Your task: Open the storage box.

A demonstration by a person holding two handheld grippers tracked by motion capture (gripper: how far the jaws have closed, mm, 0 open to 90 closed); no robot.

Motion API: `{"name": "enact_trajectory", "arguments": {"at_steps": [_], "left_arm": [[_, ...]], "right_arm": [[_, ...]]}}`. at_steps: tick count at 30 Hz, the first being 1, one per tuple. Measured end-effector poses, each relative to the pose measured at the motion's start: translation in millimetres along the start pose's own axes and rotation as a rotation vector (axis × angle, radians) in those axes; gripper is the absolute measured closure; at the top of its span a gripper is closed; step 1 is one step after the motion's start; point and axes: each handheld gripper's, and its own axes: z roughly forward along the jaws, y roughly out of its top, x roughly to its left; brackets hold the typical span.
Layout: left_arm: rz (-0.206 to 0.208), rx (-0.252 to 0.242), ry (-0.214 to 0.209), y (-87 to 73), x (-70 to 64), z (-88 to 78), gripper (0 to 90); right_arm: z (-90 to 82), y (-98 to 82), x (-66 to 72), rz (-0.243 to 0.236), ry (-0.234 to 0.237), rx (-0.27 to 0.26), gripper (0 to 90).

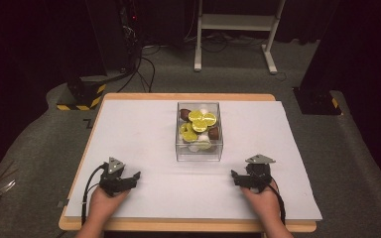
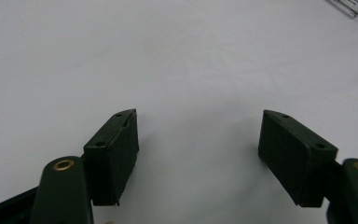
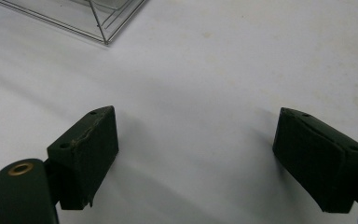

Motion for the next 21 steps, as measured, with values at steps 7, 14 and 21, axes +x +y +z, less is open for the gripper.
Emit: {"name": "enact_trajectory", "arguments": {"at_steps": [7, 14, 21], "left_arm": [[-0.012, -0.003, -0.002, 0.1, -0.4, 0.4, 28.9], [-0.016, -0.005, -0.004, 0.2, -0.5, 0.6, 28.9], [-0.015, -0.004, -0.003, 0.2, -0.5, 0.5, 28.9]], "right_arm": [[-0.1, -0.3, 0.0, 0.002, 0.002, -0.001, 14.0], [-0.2, -0.3, 0.1, 0.002, 0.001, -0.001, 14.0], [-0.1, -0.3, -0.1, 0.002, 0.002, -0.001, 14.0]]}}
